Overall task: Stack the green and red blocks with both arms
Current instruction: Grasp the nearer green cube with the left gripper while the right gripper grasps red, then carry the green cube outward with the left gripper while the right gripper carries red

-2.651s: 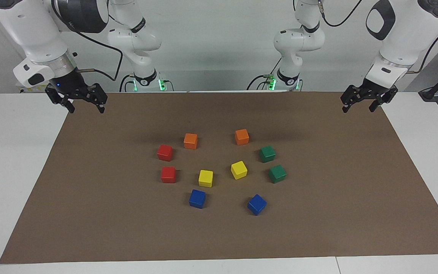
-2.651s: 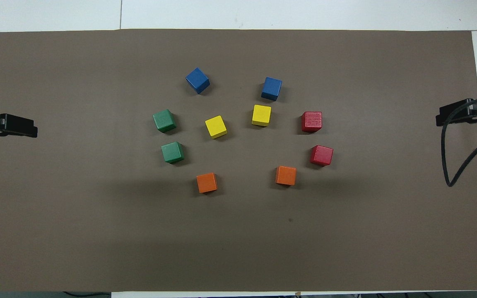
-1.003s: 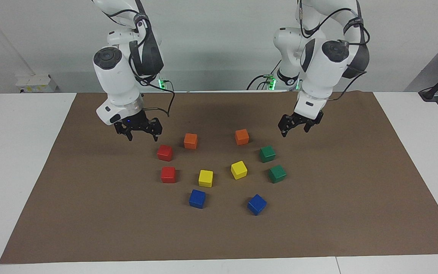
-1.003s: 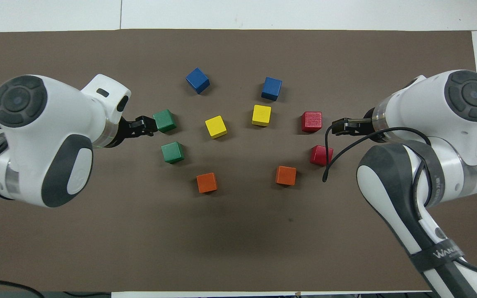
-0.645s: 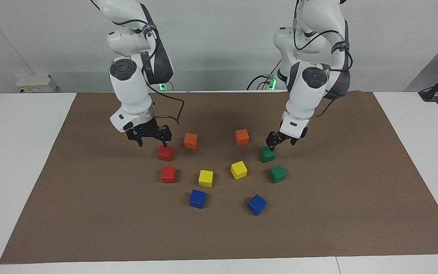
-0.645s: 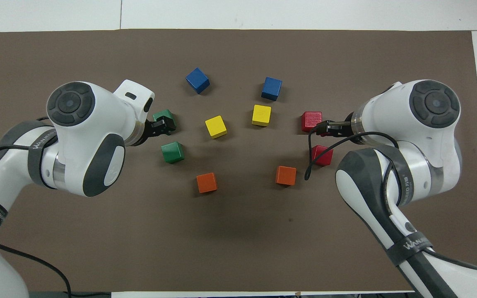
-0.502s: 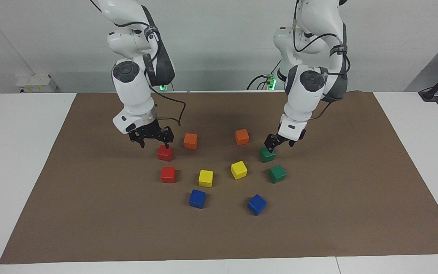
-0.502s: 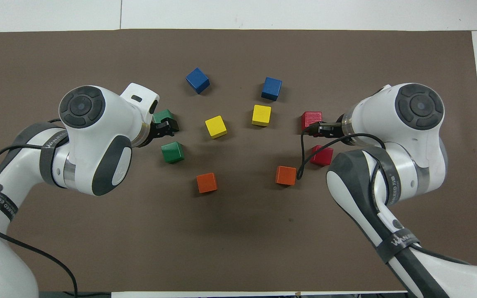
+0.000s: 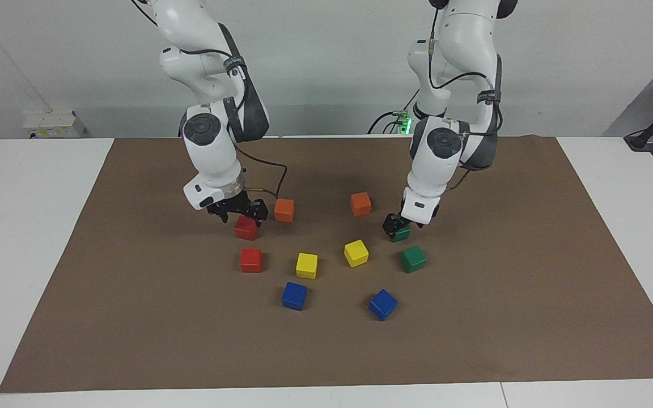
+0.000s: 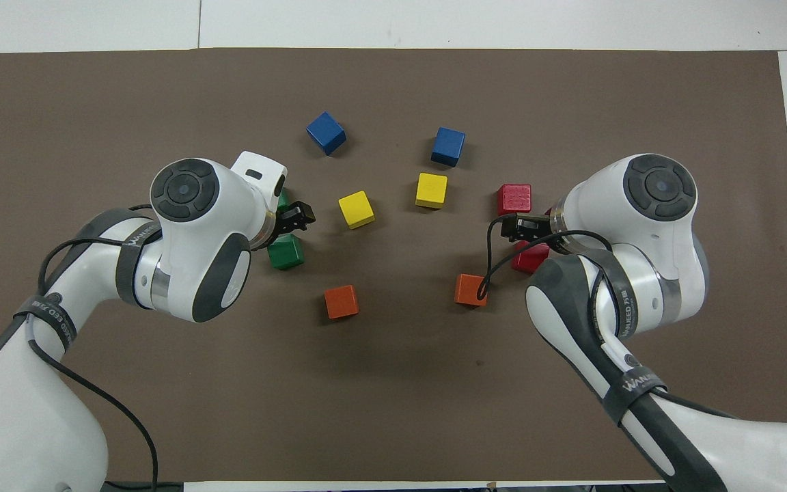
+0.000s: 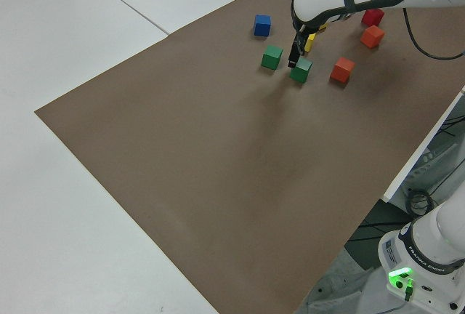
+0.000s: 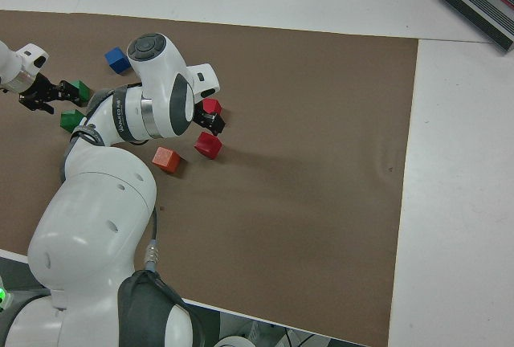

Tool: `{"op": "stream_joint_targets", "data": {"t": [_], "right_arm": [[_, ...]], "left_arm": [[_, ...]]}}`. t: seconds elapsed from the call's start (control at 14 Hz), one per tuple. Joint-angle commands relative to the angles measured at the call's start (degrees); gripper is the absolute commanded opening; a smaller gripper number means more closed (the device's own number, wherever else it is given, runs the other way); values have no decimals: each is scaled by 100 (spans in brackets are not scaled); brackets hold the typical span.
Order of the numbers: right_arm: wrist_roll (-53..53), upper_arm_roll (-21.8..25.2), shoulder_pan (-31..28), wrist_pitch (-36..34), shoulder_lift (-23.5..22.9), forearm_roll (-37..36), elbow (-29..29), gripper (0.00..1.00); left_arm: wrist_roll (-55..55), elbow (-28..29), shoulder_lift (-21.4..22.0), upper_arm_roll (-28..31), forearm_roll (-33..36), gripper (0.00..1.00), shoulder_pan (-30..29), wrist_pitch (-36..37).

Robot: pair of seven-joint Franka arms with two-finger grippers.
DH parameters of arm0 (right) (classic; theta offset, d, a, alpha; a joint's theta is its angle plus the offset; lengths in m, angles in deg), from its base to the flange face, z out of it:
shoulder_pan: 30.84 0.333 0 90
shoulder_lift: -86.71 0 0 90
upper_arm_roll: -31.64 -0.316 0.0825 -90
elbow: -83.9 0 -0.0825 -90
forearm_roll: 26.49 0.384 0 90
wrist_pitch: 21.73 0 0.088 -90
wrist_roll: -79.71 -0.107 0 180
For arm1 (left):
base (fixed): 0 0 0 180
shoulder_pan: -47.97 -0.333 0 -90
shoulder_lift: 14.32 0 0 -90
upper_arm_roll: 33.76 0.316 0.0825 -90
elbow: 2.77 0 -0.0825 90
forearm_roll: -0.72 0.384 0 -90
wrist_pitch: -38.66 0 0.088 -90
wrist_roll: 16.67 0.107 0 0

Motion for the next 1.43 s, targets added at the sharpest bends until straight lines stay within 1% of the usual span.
{"op": "stream_joint_targets", "data": {"t": [0.0,0.21,0.36,0.86,1.07,1.15,1.22,1.29,1.36], "right_arm": [[-62,-17,-82,141,300,77,-466,100],[-71,-8,-91,193,353,77,-642,100],[-80,-8,-91,307,354,77,-721,100],[-264,-17,-3,528,248,77,-721,100],[-300,-17,6,685,160,77,-765,100],[-291,-17,6,712,169,77,-774,100],[-291,-17,6,730,169,77,-809,100],[-273,-17,6,756,169,77,-835,100],[-273,-17,6,800,169,77,-862,100]], "left_arm": [[-126,133,-60,100,-33,100,147,-207],[-213,309,-17,109,-33,100,208,-216],[-467,397,10,109,-33,100,278,-216],[-679,502,36,100,-33,100,314,-251],[-671,599,36,100,-33,98,314,-479],[-671,634,36,100,-33,94,314,-540],[-679,678,36,100,-33,88,314,-611],[-680,722,36,100,-33,75,314,-664],[-671,740,45,100,-33,48,314,-681]]}}
